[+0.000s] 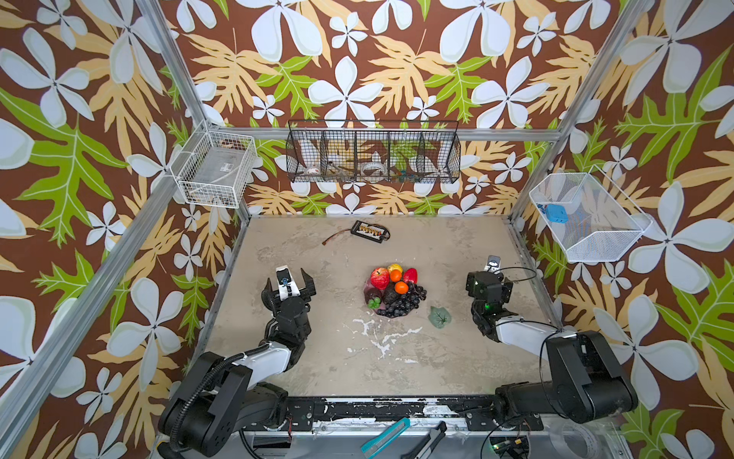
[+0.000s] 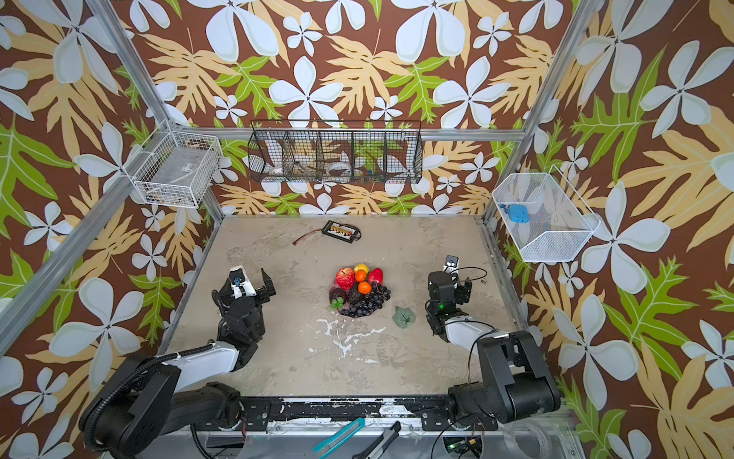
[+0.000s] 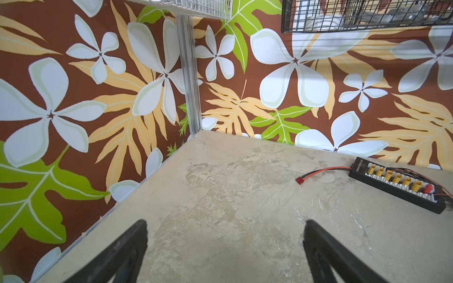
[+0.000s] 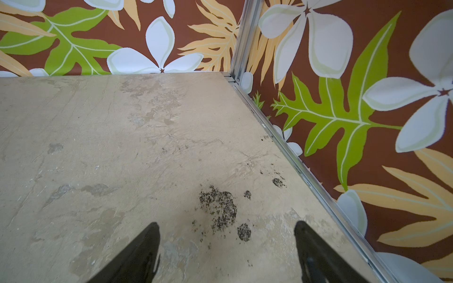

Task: Arrange fruit in a fruit bowl
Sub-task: Reset both arms

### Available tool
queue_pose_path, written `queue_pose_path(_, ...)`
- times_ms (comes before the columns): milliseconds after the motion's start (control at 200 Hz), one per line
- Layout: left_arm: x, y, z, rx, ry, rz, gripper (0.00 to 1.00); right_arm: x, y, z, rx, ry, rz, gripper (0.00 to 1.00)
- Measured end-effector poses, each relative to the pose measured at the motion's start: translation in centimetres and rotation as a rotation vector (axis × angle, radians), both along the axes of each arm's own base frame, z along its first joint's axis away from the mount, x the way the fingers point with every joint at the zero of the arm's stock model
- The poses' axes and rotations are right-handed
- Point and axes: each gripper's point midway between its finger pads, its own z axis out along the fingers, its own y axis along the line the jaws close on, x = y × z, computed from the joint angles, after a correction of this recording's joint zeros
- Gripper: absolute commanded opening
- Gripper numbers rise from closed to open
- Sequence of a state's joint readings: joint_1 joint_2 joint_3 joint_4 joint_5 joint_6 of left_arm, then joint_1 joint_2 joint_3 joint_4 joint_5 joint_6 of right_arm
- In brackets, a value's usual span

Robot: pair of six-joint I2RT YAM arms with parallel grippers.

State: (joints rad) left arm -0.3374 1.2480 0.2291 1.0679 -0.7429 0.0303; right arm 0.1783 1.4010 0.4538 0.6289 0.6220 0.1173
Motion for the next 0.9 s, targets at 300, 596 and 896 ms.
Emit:
queue_pose_path(300, -0.4, 0.6, -4.1, 0.028, 0.07, -0.034, 1.0, -1.1, 0.0, -1.0, 0.008, -0.069, 0.068, 0.86)
queue_pose_path(596, 0.3, 3.3, -5.8, -0.07, 0.079, -0.054, 1.0, -1.5, 0.1, -1.1, 0.051, -0.137, 0.14, 0.87)
queue_pose_path(896, 0.8, 2.3, -5.0, -0.111, 0.031, -0.119, 1.0, -1.3, 1.2, -1.5, 0.092, -0.163, 0.257, 1.0)
